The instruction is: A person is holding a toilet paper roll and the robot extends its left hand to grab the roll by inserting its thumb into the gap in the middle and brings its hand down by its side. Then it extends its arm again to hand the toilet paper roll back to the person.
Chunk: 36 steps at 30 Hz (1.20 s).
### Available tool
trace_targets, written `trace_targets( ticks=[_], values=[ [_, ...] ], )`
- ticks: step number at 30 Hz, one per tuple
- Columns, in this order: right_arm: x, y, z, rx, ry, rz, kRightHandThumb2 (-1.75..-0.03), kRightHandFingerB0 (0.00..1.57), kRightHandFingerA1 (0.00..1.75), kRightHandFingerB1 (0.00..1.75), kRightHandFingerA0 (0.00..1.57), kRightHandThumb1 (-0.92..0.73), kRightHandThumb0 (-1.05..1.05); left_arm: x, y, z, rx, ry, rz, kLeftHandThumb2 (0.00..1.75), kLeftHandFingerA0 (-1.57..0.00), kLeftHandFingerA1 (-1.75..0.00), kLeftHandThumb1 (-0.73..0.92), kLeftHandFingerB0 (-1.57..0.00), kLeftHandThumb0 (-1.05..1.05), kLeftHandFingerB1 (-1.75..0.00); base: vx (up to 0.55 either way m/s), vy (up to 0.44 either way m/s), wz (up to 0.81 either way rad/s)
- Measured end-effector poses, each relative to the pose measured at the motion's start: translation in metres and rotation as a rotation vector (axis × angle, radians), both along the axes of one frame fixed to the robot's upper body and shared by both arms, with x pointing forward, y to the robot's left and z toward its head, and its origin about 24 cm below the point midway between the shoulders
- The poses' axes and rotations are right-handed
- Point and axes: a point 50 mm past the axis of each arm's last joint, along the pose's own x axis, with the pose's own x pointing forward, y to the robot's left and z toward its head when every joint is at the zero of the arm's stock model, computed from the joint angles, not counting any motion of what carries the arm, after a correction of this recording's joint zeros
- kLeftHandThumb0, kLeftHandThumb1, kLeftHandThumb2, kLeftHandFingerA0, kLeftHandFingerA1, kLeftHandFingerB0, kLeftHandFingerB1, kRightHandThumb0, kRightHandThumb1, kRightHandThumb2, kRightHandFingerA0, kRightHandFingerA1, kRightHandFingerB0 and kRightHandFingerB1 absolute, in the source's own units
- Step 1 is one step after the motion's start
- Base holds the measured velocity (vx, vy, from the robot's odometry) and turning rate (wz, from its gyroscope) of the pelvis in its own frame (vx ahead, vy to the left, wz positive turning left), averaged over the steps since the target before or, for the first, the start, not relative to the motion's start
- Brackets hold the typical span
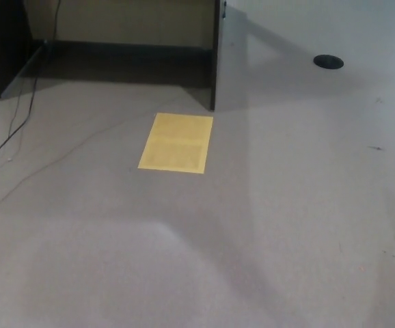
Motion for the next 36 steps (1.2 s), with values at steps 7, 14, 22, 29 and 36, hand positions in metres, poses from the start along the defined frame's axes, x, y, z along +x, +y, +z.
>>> trace_targets(
  ticks=[7,14,22,29,36],
  values=[
    [0.004,0.001,0.001,0.003,-0.008,0.001,-0.61,0.46,0.53,0.4,0.61,-0.71,-0.42,0.057,-0.059,0.067,-0.032,-0.323,-0.218,0.82,-0.97,-1.45,0.62,-0.89,-0.1,-1.15,0.0,0.0,0.0],
    [0.014,0.002,0.005,0.009,-0.028,0.005,-0.61,0.47,0.56,0.41,0.62,-0.7,-0.42,0.094,-0.144,0.148,-0.082,-0.624,-0.481,0.68,-0.86,-1.58,0.7,-0.83,-0.17,-1.06,0.0,0.0,0.0],
    [0.019,0.002,0.007,0.018,-0.034,0.006,-0.89,0.41,0.66,0.54,0.58,-0.55,-0.46,0.093,-0.238,0.213,-0.136,-0.791,-0.747,0.69,-0.78,-1.64,0.73,-0.7,-0.21,-1.38,0.0,0.0,0.0],
    [0.025,0.003,0.009,0.021,-0.04,0.008,-0.89,0.41,0.67,0.54,0.6,-0.57,-0.46,0.079,-0.306,0.255,-0.121,-0.857,-0.905,0.59,-0.84,-1.66,0.58,-0.87,-0.33,-0.8,0.0,0.0,0.0],
    [0.04,0.003,0.015,0.027,-0.057,0.011,-0.61,0.46,0.57,0.4,0.62,-0.72,-0.41,0.061,-0.354,0.268,0.048,-0.867,-0.995,0.66,-0.84,-1.71,0.78,-0.74,-0.23,-1.22,0.0,0.0,0.0]
  ],
)
